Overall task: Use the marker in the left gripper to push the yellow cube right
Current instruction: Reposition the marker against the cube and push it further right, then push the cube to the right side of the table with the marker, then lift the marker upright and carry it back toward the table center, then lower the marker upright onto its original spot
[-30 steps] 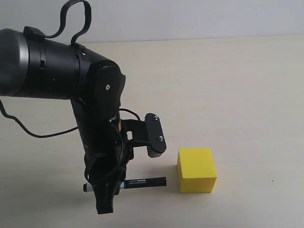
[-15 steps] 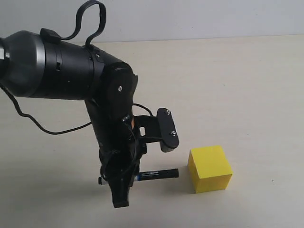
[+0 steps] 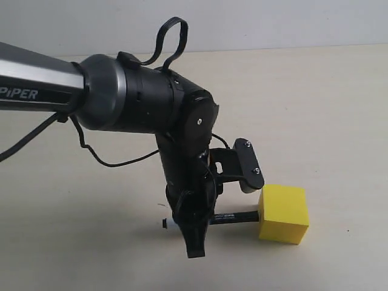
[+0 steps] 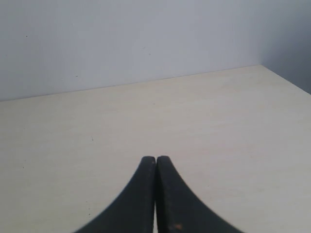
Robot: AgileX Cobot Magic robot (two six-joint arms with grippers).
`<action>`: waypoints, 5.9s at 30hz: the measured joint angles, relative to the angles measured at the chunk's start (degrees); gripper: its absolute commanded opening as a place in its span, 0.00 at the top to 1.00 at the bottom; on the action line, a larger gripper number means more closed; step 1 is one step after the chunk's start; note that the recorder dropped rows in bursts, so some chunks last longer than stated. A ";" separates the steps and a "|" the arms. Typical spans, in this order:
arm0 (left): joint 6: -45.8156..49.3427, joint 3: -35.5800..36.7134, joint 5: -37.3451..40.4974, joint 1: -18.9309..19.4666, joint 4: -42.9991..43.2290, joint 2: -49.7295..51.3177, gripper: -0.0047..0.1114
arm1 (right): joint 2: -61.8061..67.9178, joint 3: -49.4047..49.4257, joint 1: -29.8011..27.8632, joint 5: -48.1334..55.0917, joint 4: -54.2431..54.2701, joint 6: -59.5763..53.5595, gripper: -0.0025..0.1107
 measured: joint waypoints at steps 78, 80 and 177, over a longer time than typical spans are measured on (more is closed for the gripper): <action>-0.23 -10.20 2.88 -1.63 -11.44 5.36 0.96 | 0.00 0.00 0.00 0.00 0.20 0.00 0.98; -0.14 -10.20 3.01 -1.63 -11.44 5.36 0.96 | 0.00 0.00 0.00 0.00 0.20 0.00 0.98; -82.15 -7.63 -9.38 9.34 11.78 6.23 0.96 | 0.00 0.00 0.00 0.00 0.44 0.00 0.98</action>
